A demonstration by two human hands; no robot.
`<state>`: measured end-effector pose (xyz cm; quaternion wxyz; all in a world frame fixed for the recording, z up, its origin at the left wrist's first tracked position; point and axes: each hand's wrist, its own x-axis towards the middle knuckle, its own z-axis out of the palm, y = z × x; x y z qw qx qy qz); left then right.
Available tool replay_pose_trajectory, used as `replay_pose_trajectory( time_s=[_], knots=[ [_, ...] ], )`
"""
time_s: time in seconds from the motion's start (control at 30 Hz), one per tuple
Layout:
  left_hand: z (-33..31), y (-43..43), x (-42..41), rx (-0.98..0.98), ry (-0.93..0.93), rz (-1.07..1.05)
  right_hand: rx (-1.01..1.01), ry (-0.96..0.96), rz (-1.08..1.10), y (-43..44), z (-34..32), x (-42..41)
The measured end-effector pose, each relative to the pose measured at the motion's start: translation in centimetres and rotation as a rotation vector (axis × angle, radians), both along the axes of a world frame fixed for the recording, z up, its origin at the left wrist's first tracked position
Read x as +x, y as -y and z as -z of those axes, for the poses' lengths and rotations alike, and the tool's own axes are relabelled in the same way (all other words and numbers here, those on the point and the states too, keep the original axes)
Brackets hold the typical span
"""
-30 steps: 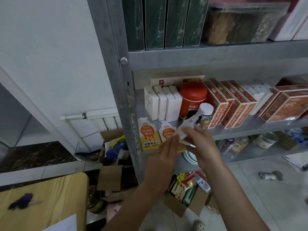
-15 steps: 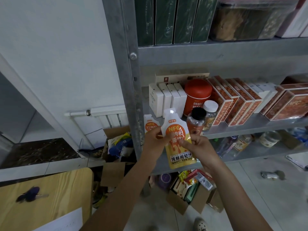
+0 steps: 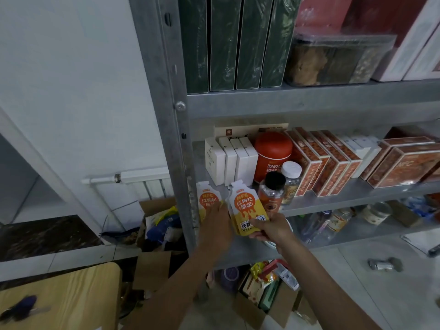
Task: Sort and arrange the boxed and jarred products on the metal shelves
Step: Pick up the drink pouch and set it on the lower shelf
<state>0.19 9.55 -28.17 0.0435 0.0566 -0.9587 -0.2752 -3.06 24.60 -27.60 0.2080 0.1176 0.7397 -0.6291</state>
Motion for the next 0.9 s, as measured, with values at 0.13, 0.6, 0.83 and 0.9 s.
replay_pose_trajectory(
  time_s=[0.13, 0.6, 0.83, 0.9],
  knots=[
    [3.0, 0.7, 0.7, -0.421, 0.142, 0.126, 0.176, -0.091, -0.058, 0.9, 1.4, -0.5],
    [1.6, 0.3, 1.6, -0.359, -0.18, -0.021, 0.633, -0.302, -0.056, 0.5, 1.9, -1.0],
    [-1.4, -0.6, 3.5, 0.423, -0.483, -0.448, 0.712, -0.528, 0.123, 0.3, 1.2, 0.6],
    [-2.1, -0.8, 4.1, 0.817, -0.452, -0.553, 0.493, -0.601, 0.215, 0.8, 0.7, 1.4]
  ],
)
